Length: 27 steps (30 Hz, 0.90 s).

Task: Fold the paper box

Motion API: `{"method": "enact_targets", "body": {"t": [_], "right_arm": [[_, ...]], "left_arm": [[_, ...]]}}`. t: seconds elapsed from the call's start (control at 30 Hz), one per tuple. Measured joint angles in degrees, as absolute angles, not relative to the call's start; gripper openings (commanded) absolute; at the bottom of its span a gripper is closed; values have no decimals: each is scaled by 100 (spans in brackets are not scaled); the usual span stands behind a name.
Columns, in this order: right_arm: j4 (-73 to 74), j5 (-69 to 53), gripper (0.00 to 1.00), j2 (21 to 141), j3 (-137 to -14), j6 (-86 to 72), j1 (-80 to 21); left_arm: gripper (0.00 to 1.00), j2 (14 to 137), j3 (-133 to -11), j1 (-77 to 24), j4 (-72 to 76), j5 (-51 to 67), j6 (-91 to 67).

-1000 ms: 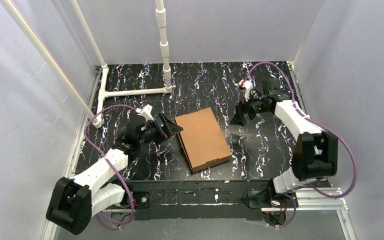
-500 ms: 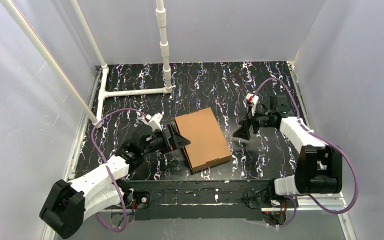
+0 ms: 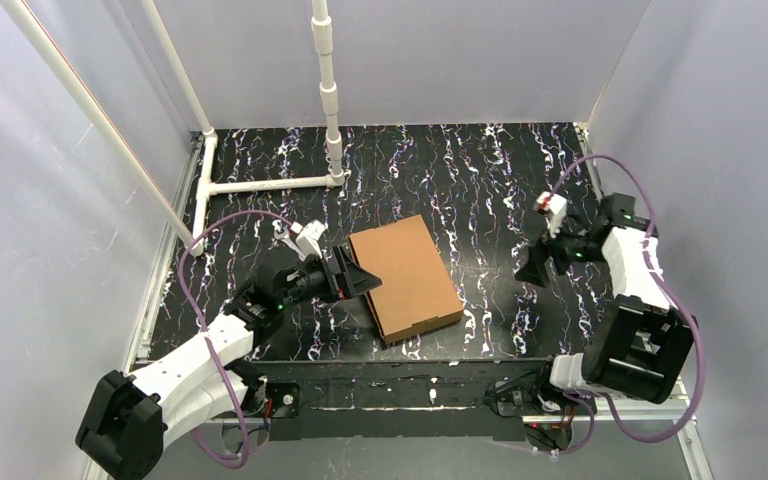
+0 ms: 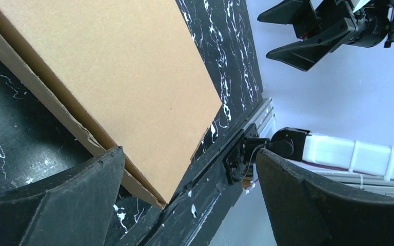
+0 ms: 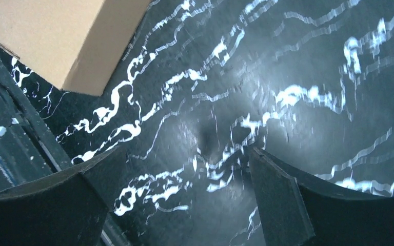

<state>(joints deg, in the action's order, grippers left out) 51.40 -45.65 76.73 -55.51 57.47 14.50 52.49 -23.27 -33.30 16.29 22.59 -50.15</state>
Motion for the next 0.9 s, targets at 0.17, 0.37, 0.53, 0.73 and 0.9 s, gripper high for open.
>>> {"method": "enact_targets", "body": {"t": [0.17, 0.37, 0.53, 0.73, 0.9], "right_arm": [[5937, -4880, 98, 7712, -5555, 6434, 2622], [6615, -4974, 98, 7848, -5697, 6799, 3000], [6722, -4969, 98, 7850, -5699, 6775, 3002], [6742, -4982, 98, 8068, -6086, 6705, 2759], [6296, -4831, 99, 8101, -6163, 6276, 1710]], "left_arm": [[98, 5286, -2344, -3330, 1629, 2445, -4917], [98, 5301, -2344, -3330, 1629, 2543, -4816], [98, 5317, -2344, -3330, 1627, 2602, -4794], [98, 5196, -2340, -3330, 1627, 2606, -4851], [98, 4993, -2281, -3330, 1627, 2611, -4936]]}}
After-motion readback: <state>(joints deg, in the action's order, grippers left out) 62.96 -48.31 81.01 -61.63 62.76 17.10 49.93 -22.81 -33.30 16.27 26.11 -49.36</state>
